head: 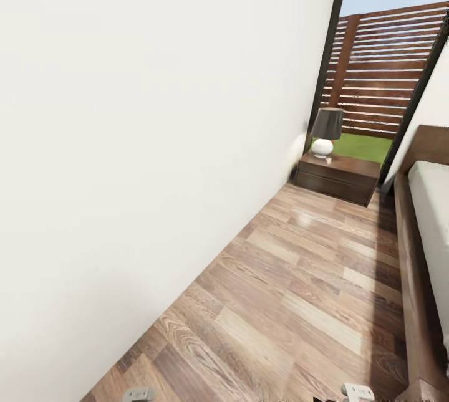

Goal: In the bedroom, move the book from the bed onto either nightstand, and place the two sandals side by side next to the bed.

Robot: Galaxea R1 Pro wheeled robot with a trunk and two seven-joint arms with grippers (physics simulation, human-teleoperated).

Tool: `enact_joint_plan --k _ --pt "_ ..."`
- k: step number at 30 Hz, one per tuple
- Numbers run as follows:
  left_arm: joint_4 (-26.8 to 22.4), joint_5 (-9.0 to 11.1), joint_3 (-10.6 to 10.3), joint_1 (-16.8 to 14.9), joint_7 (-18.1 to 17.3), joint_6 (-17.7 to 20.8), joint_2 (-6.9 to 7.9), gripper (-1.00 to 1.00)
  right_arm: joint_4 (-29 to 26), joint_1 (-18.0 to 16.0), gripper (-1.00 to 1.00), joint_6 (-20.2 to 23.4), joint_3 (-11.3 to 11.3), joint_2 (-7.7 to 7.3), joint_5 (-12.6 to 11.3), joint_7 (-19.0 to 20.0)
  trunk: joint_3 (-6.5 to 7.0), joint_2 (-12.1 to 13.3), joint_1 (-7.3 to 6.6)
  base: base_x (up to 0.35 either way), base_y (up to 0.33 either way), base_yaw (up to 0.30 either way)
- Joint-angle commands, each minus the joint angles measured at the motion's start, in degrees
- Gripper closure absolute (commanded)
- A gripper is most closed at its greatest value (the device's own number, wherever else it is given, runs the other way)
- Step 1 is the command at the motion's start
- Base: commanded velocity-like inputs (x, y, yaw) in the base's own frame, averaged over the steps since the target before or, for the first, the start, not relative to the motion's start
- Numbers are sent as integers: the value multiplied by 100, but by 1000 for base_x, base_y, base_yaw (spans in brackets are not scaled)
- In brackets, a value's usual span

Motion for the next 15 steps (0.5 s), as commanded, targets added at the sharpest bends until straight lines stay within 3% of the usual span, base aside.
enact_joint_plan --k 1,15 --pt "4 -61 44 -2 -12 -28 2 -100 7 -5 -100 -23 -51 1 60 22 -8 -2 -1 0 0 -220" --pt "4 -61 44 -2 -3 -29 2 -100 7 -5 -100 -23 -54 1 60 22 -43 -2 -1 0 0 -220"
